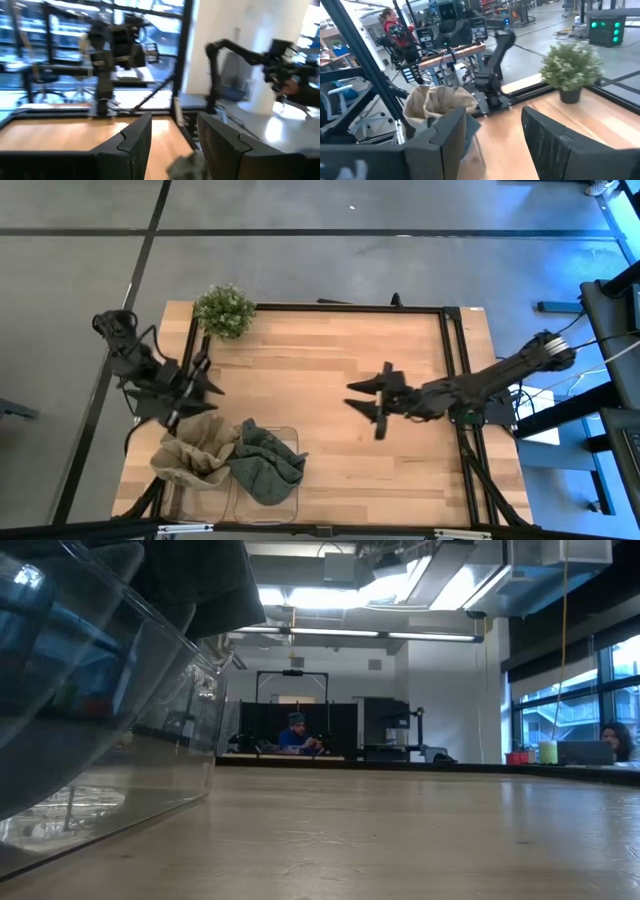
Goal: Pick & Place hat
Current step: Return to Home Position
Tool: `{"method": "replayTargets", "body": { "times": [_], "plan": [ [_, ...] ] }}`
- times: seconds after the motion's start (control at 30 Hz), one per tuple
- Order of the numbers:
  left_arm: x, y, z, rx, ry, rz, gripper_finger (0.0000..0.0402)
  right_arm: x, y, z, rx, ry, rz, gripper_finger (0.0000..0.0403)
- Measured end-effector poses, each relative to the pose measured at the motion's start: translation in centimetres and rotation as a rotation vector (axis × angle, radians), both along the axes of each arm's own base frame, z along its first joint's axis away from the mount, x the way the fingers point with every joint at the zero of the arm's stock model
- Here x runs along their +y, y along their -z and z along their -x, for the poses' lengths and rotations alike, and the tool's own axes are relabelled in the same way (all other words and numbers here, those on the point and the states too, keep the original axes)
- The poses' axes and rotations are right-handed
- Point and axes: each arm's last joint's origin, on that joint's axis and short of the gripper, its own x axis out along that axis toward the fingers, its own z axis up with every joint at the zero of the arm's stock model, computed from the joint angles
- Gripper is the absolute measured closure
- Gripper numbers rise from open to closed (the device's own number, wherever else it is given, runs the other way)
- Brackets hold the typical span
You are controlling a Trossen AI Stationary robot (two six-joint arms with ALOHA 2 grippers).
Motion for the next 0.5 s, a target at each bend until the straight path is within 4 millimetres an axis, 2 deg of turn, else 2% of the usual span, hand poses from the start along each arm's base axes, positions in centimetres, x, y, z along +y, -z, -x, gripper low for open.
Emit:
{"method": "replayTargets", "body": {
  "times": [0.13,0.33,0.5],
  "plan": [
    [0.9,1.2,0.0,-0.021,-0.072,0.034,0.0247,-1.1,0.8,2.4,-0.018,0.002,-0.019,0.0209],
    [2.2,2.5,0.6,-0.066,-0.154,0.047,0.0247,-2.8,3.0,6.0,-0.021,0.054,-0.005,0.0209],
    [2.3,5.5,0.0,-0.057,-0.2,0.094,0.0247,-4.0,5.0,8.8,-0.06,0.05,-0.023,0.0209]
  ]
}}
